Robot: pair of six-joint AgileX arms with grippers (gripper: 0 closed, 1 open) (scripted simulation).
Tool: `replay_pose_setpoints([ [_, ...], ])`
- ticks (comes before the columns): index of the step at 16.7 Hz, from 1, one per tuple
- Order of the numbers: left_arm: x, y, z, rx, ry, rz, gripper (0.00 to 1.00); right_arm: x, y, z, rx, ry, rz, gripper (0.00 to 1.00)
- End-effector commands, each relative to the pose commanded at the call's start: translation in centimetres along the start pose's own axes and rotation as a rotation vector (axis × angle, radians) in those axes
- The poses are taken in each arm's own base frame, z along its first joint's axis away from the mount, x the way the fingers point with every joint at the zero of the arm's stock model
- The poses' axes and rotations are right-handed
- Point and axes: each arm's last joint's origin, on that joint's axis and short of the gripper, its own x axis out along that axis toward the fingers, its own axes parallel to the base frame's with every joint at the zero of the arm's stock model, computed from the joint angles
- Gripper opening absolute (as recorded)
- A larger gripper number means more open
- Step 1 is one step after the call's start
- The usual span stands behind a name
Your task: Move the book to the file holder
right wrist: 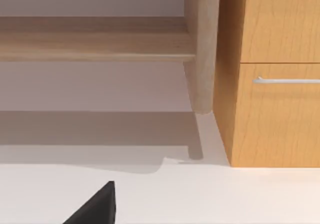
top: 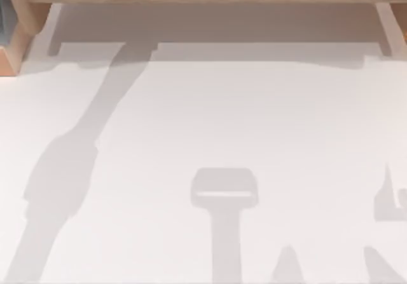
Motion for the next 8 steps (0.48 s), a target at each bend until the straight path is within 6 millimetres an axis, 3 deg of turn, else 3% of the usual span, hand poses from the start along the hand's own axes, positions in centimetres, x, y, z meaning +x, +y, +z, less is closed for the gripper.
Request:
replay_pose_setpoints([
  [4,-0.6,1.3,1.1,0.009,-0.034,0.017,0.00,0.0,0.0,0.0,0.000,0.000,0.000,1.00],
  [8,-2.5,8.0,4.3,0.109,-0.147,0.129,0.00,0.0,0.0,0.0,0.000,0.000,0.000,1.00],
])
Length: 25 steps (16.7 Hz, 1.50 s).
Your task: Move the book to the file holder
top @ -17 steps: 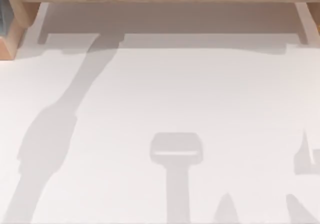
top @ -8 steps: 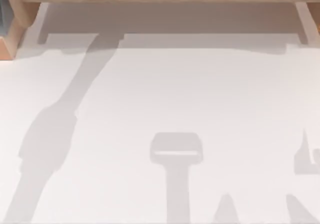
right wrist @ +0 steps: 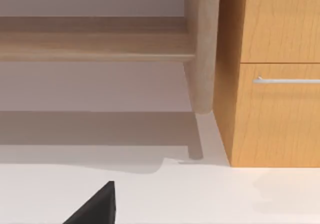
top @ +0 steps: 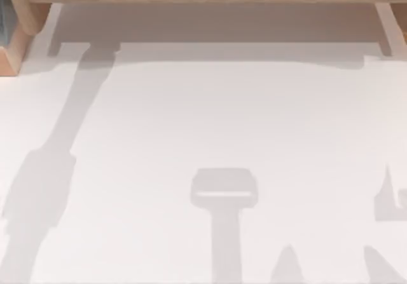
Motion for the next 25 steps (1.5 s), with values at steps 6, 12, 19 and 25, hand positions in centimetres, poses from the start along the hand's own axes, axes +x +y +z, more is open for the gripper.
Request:
replay_pose_setpoints([
  [6,-0.9,13.7,-4.8,0.421,0.089,0.227,0.00,0.0,0.0,0.0,0.000,0.000,0.000,1.00],
  [12,-6.2,26.7,-18.3,0.859,0.493,0.269,0.00,0.0,0.0,0.0,0.000,0.000,0.000,1.00],
  [19,-14.0,30.5,-30.3,1.157,0.684,-0.026,0.00,0.0,0.0,0.0,0.000,0.000,0.000,1.00],
  [25,-11.2,25.6,-33.3,1.395,0.363,-0.327,0.00,0.0,0.0,0.0,0.000,0.000,0.000,1.00],
])
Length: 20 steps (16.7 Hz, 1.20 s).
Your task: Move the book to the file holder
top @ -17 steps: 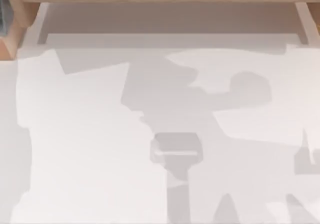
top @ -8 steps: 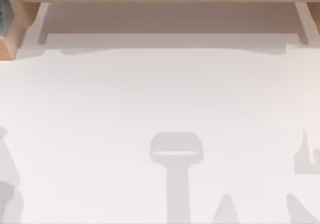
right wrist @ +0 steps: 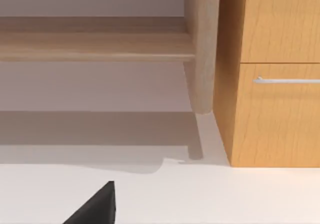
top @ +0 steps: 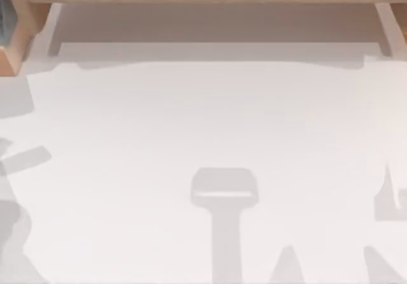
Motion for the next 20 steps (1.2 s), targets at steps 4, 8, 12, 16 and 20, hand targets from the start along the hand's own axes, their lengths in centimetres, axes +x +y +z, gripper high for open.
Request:
replay_pose_setpoints([
  [4,2.7,-0.6,2.4,0.094,-0.150,0.021,0.00,0.0,0.0,0.0,0.000,0.000,0.000,1.00],
  [8,3.1,-0.9,2.6,0.101,-0.163,0.020,0.00,0.0,0.0,0.0,0.000,0.000,0.000,1.00],
  [12,3.3,-0.7,2.5,0.102,-0.157,0.023,0.00,0.0,0.0,0.0,0.000,0.000,0.000,1.00],
  [16,5.2,-0.2,2.9,0.106,-0.158,0.031,0.00,0.0,0.0,0.0,0.000,0.000,0.000,1.00],
  [20,6.1,-0.5,3.1,0.101,-0.163,0.020,0.00,0.0,0.0,0.0,0.000,0.000,0.000,1.00],
])
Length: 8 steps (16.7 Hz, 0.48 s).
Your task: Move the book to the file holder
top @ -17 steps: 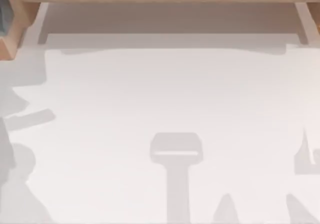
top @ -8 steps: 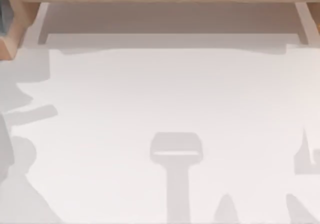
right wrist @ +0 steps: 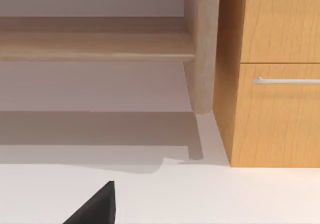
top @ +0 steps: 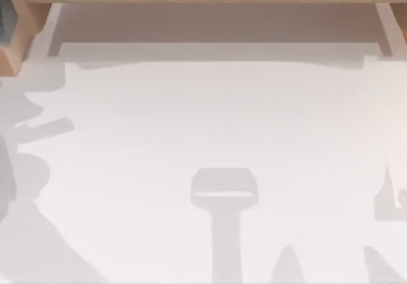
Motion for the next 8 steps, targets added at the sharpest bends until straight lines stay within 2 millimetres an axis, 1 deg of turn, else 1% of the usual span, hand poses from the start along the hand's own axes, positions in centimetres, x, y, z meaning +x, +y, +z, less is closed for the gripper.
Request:
replay_pose_setpoints([
  [2,0.00,0.00,0.00,0.000,0.000,0.000,0.00,0.00,0.00,0.00,0.000,0.000,0.000,1.00],
  [8,0.00,0.00,0.00,0.000,0.000,0.000,0.45,0.00,0.00,0.00,0.000,0.000,0.000,1.00],
])
